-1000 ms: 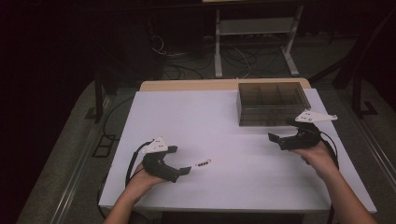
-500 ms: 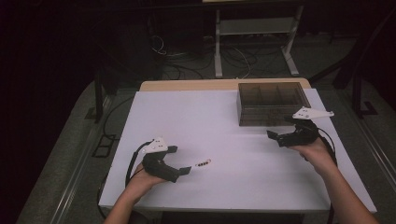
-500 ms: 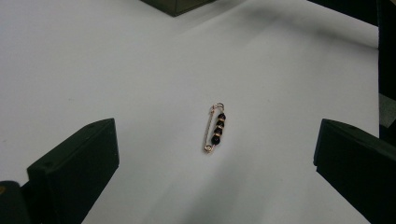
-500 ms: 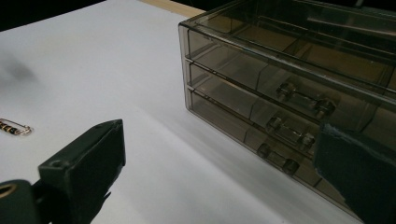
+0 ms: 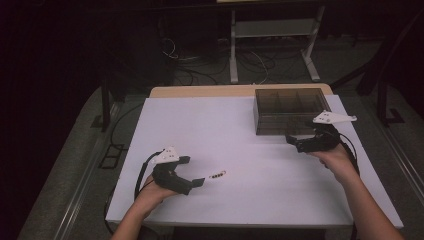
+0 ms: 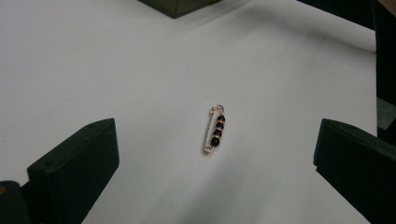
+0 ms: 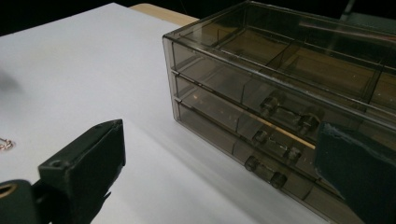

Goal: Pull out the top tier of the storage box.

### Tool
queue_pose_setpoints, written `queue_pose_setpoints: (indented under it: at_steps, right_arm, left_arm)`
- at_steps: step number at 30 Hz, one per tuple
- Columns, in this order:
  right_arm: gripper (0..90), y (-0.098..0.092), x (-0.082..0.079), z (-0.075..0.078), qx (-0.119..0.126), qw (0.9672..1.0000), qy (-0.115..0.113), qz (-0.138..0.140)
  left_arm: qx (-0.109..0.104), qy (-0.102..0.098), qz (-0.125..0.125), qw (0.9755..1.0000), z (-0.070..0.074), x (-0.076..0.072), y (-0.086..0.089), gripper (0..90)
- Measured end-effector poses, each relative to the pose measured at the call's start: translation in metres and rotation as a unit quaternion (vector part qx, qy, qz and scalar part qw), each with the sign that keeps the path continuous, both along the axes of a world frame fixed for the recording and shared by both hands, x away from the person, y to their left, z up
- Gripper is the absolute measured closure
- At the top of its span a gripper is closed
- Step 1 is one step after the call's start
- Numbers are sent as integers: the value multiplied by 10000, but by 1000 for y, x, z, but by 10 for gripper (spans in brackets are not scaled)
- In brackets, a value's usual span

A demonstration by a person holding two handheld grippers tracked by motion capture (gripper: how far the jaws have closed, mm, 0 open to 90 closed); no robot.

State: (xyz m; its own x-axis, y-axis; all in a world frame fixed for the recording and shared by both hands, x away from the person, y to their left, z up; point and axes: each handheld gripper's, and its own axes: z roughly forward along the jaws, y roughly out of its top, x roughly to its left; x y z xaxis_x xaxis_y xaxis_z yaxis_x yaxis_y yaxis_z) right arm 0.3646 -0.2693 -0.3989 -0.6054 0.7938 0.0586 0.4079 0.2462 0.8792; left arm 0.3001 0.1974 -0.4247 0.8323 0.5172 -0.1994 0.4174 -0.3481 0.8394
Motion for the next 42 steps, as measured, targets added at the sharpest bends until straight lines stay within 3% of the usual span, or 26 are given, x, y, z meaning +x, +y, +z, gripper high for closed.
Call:
queue_pose_setpoints:
  at_steps: [23, 36, 42]
  right_arm:
    - [22, 3, 12, -15, -278, 9996, -17, -31]
    - [22, 7, 10, -18, -633, 9978, -202, -29]
    - [22, 4, 9, -17, -660, 9975, -257, -83]
  left_arm:
    - [11, 23, 69, 10000, -3, 0, 2, 0]
    - [13, 32, 75, 10000, -3, 1, 2, 0]
    - [-17, 44, 62, 10000, -3, 2, 2, 0]
